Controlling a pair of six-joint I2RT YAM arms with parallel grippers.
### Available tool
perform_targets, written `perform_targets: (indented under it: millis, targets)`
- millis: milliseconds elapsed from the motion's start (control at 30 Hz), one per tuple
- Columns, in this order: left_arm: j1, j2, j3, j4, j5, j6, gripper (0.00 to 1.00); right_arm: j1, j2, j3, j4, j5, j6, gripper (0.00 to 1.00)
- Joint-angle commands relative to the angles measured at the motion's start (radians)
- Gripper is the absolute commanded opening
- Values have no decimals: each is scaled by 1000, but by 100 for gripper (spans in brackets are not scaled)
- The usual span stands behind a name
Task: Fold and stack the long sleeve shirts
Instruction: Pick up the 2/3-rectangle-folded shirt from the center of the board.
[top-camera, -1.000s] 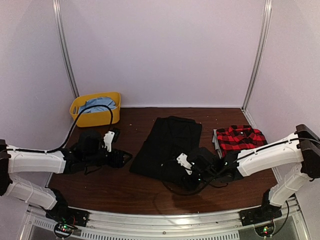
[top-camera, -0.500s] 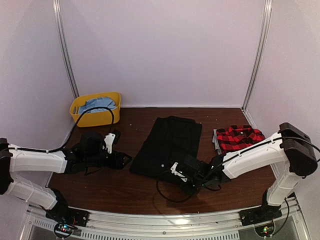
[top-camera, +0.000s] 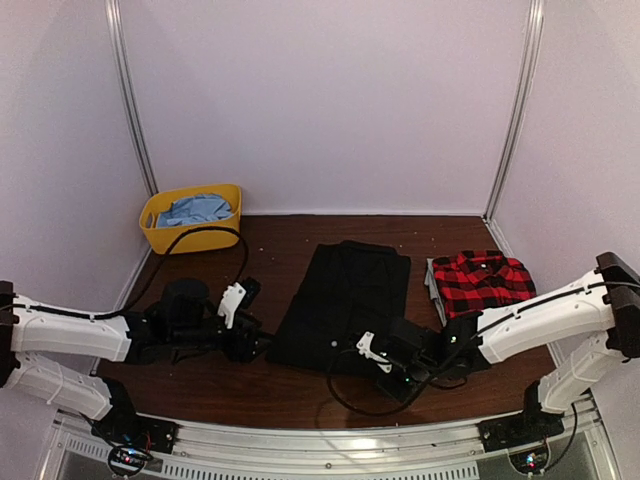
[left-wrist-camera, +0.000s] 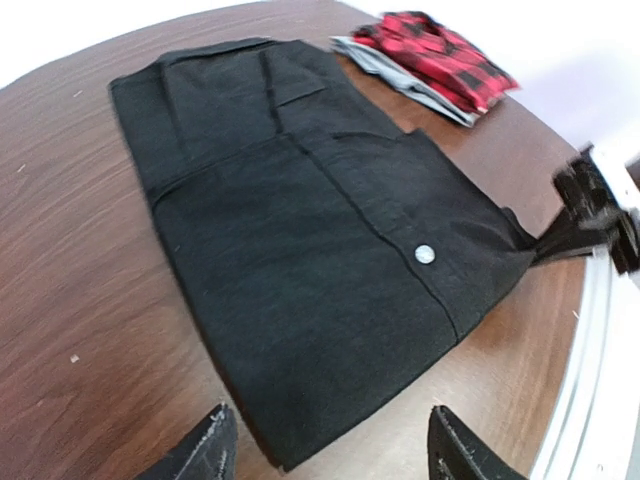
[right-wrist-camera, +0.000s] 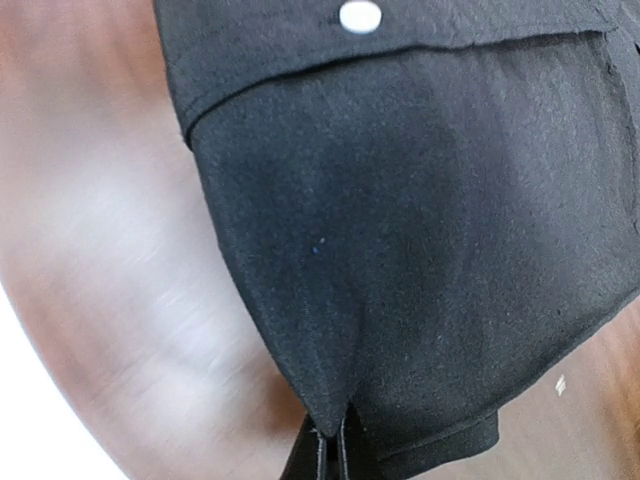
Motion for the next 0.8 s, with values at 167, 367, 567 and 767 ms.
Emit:
perform_targets:
  millis: [167, 367, 567, 767]
  targets:
    - [-169, 58, -33, 104, 27, 180, 67, 33, -191, -60, -64, -235, 132, 0]
    - [-259, 68, -93, 206, 28, 243, 74, 31, -270, -99, -73, -281, 185, 0]
    - [-274, 110, -95, 230, 2, 300, 76, 29, -358, -132, -61, -325, 215, 0]
    - [-309, 232, -48, 202, -63, 373, 77, 5, -434, -149, -54, -373, 223, 0]
